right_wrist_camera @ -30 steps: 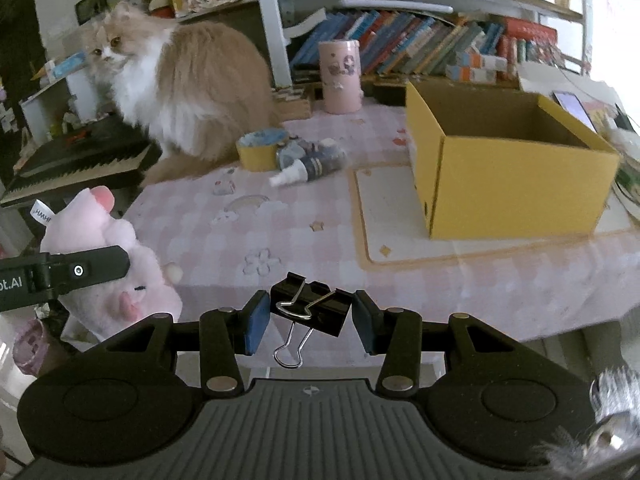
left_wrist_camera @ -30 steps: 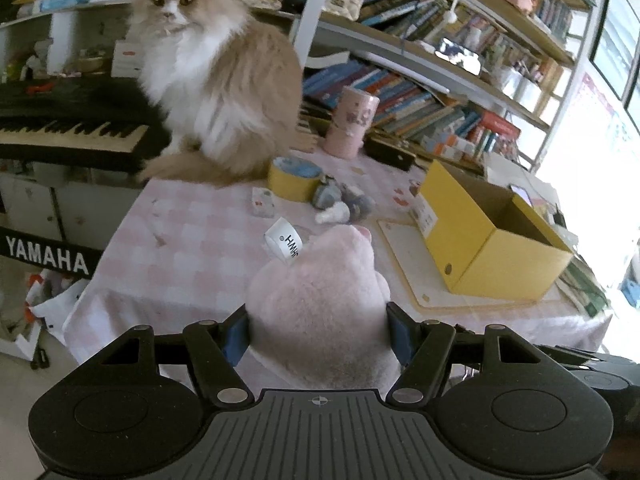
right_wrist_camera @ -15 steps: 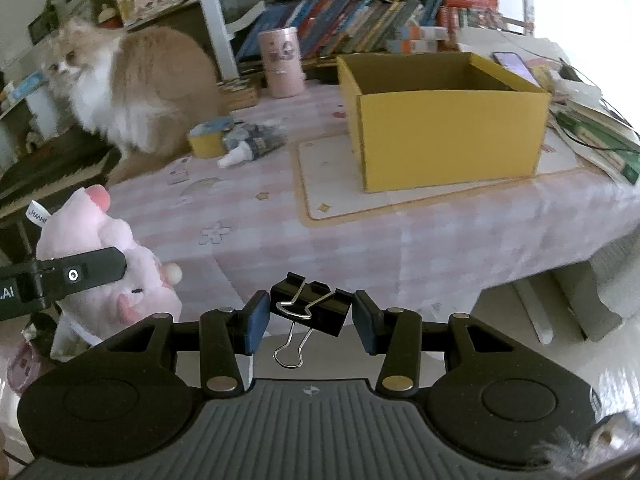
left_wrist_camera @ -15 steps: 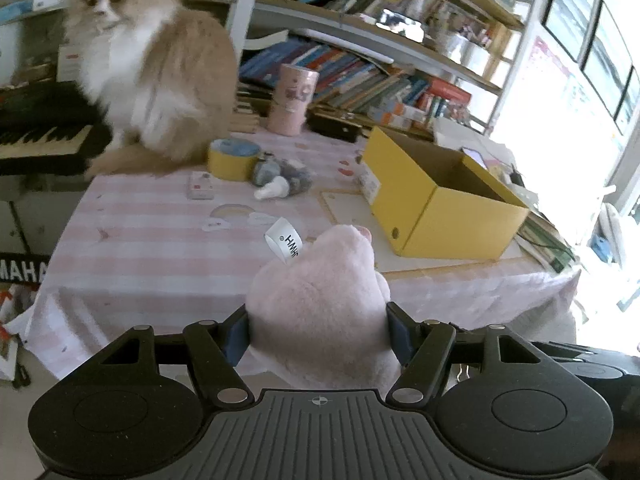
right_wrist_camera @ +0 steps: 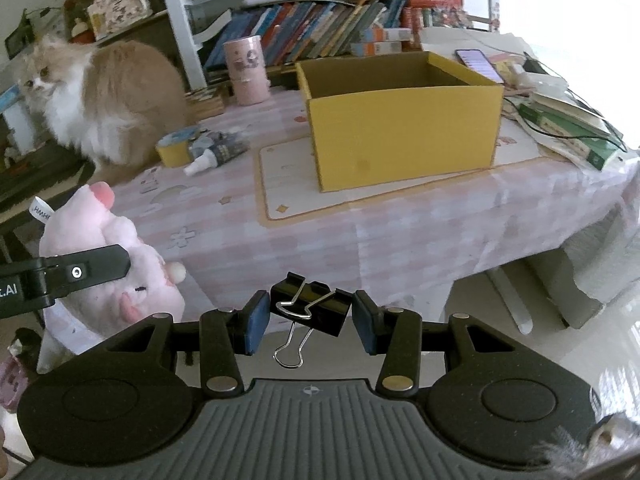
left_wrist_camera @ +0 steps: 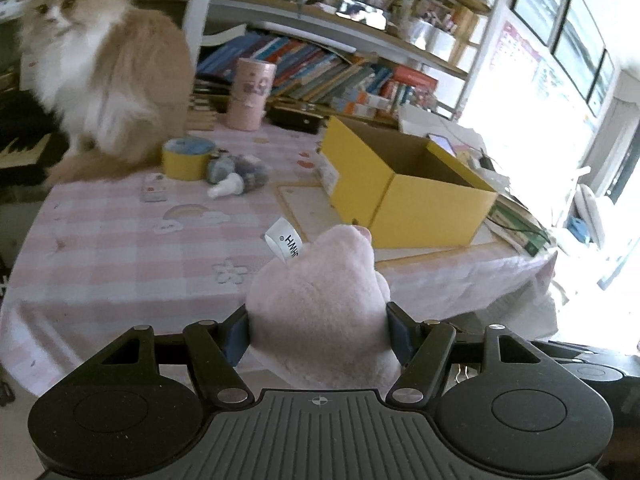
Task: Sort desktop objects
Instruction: 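Lift plush pig with left tool while right tool lifts binder clip, then carry plush pig with left tool while right tool carries clip over yellow box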
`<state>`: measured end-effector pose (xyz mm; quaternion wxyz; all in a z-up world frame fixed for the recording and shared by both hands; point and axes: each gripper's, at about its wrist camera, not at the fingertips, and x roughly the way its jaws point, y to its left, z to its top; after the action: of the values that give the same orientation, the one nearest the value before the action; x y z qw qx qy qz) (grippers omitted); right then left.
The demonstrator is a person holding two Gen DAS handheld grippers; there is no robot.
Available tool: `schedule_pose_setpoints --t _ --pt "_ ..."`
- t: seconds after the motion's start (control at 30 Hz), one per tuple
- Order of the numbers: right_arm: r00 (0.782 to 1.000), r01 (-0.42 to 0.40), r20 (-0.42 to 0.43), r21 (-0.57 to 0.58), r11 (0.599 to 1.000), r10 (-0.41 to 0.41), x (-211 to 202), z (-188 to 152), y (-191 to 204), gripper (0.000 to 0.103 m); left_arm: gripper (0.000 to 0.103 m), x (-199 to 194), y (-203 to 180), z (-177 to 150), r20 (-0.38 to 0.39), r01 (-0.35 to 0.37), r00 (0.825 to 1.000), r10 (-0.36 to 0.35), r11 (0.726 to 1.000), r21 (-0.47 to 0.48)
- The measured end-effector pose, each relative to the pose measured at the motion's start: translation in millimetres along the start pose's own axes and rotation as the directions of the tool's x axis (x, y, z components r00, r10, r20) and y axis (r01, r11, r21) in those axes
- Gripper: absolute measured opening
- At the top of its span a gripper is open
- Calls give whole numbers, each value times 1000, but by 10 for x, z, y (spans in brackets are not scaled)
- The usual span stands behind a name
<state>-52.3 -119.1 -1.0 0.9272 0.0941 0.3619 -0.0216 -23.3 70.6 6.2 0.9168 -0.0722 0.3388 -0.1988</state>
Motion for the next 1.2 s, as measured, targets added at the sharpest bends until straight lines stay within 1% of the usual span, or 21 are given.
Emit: schedule_pose_setpoints --t 0.17,0.43,0.87,1.2 --pt "1000 26 3 27 999 -27 -23 4 -112 42 68 59 -101 19 -2 25 1000 -25 999 29" --pt "999 46 9 40 998 -47 -26 31 -168 43 68 119 -180 61 -4 44 999 -44 998 54" --pt "997 71 8 41 997 -71 -47 47 -228 42 68 200 -245 82 -18 79 997 -78 995 68" --pt "996 82 13 45 996 -83 -45 70 -260 42 68 250 -311 119 -18 92 996 -91 992 86"
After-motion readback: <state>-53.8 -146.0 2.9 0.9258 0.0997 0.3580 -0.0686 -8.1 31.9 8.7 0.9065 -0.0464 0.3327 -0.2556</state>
